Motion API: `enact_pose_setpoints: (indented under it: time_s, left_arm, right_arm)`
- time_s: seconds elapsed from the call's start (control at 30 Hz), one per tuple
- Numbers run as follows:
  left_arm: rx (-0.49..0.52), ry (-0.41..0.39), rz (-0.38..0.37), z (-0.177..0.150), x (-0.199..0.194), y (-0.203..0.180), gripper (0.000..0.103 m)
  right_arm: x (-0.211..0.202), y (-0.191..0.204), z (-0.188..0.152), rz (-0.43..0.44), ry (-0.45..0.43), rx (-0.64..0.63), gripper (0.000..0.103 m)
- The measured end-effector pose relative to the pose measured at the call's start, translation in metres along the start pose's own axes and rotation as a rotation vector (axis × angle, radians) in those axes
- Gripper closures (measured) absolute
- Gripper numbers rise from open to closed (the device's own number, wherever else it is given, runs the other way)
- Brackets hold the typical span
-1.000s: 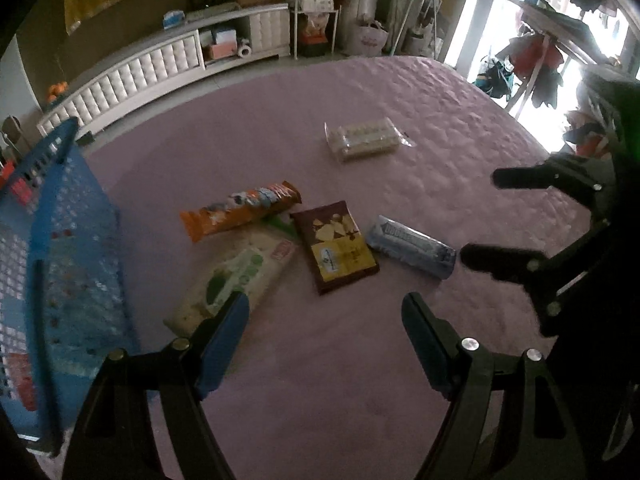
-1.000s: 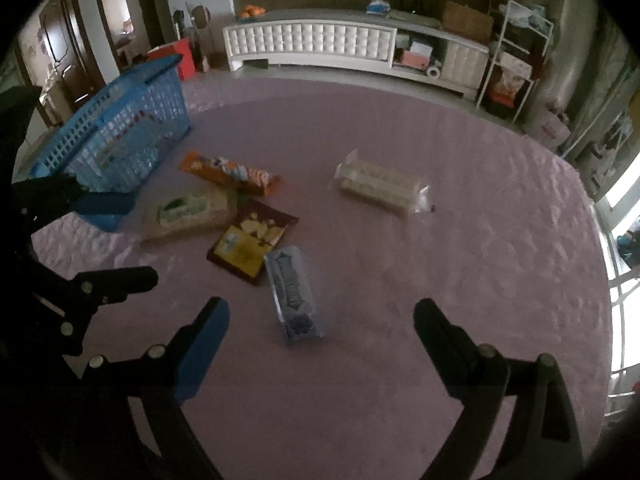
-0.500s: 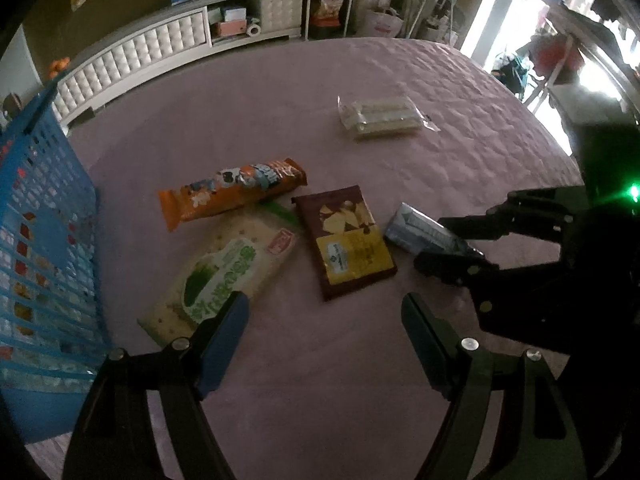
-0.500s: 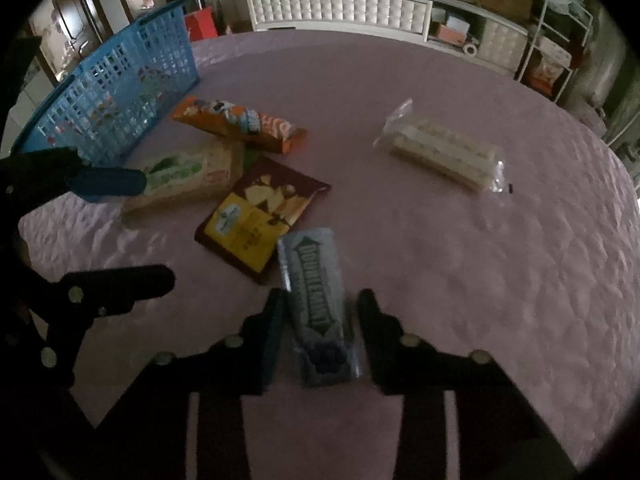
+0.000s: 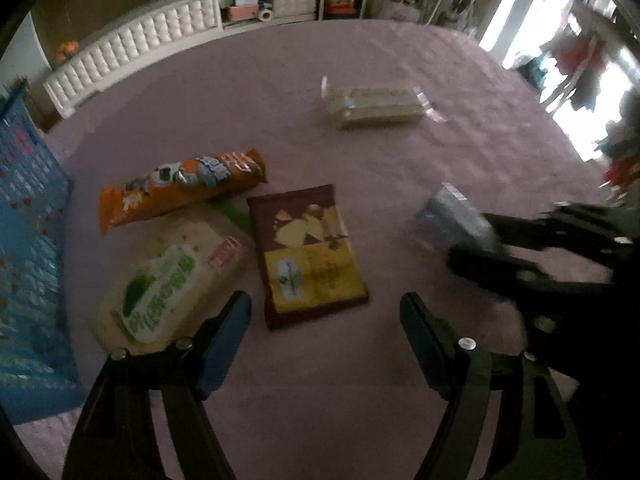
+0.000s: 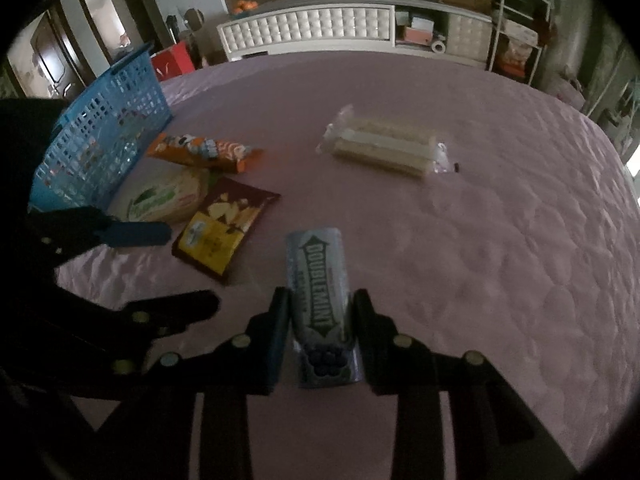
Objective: Organize snacks
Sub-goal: 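Grasp the silver gum pack with right tool while left grasps the chip bag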
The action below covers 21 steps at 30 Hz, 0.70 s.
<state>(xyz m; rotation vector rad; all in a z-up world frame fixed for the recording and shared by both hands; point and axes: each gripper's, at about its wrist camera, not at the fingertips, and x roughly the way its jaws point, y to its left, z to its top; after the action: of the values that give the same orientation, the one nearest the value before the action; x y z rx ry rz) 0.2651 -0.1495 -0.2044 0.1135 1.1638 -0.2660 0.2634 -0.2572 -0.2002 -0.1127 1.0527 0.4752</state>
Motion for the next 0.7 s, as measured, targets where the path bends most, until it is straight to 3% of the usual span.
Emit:
enact_pose_setpoints:
  time_s: [0.27, 0.43, 0.57, 0.7]
  left_arm:
    - [-0.067, 0.017, 0.004, 0.020, 0.013, 0.002, 0.030]
    - [-0.062, 0.017, 0.037, 0.034, 0.018, -0.003, 0.041]
    - [-0.073, 0.017, 0.055, 0.040, 0.021, -0.003, 0.056]
    - [-0.045, 0.028, 0.050, 0.040, 0.019, 0.000, 0.057]
  right_arm:
    - [0.000, -0.008, 0.005, 0.010, -0.007, 0.045, 0.067]
    - [0.008, -0.007, 0.008, -0.004, 0.021, 0.051, 0.067]
    - [0.010, -0.006, 0.013, -0.025, 0.015, 0.055, 0.066]
    - [0.014, -0.006, 0.015, -0.035, 0.022, 0.067, 0.066]
